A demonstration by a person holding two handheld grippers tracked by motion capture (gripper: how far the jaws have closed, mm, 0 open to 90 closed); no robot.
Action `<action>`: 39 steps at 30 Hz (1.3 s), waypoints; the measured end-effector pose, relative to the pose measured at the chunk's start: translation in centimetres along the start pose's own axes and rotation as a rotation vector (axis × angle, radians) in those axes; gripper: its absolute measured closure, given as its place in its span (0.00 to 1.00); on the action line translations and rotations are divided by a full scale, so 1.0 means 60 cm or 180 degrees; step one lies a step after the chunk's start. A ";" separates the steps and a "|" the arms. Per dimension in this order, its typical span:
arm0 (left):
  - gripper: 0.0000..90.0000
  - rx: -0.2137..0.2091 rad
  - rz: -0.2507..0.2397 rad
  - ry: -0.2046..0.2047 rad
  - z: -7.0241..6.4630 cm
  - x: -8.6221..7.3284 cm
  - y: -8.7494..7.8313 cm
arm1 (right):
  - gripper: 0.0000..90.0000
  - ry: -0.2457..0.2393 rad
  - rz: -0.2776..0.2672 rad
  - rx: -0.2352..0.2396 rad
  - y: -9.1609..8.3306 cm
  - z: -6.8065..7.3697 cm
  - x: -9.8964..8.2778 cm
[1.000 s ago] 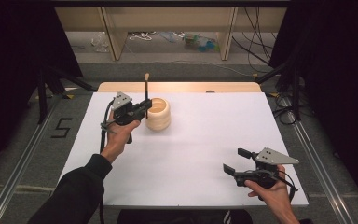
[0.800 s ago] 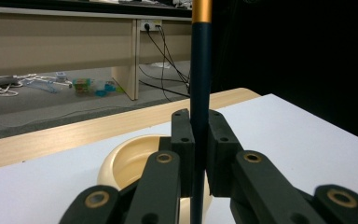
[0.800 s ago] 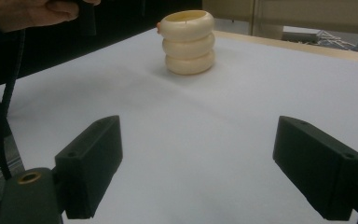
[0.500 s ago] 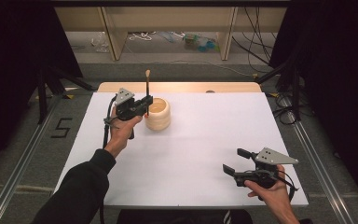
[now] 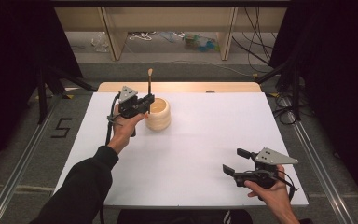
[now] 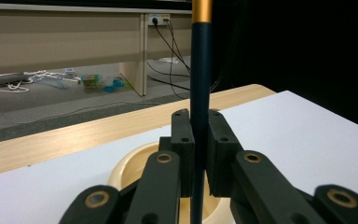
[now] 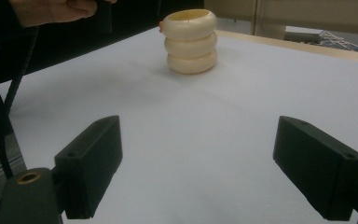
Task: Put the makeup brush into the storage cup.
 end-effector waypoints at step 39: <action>0.93 0.0121 0.0032 -0.0090 0.013 0.004 0.059 | 0.18 0.0002 0.0033 0.0051 0.001 0.003 -0.001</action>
Point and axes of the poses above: each handheld gripper's, and its own axes: y roughly forward along the jaws, x roughly out of its top, z roughly to its left, the point moved 5 cm from there along y, roughly forward along the jaws, and after that the axes turned 10 degrees about z, right-handed, at the moved point
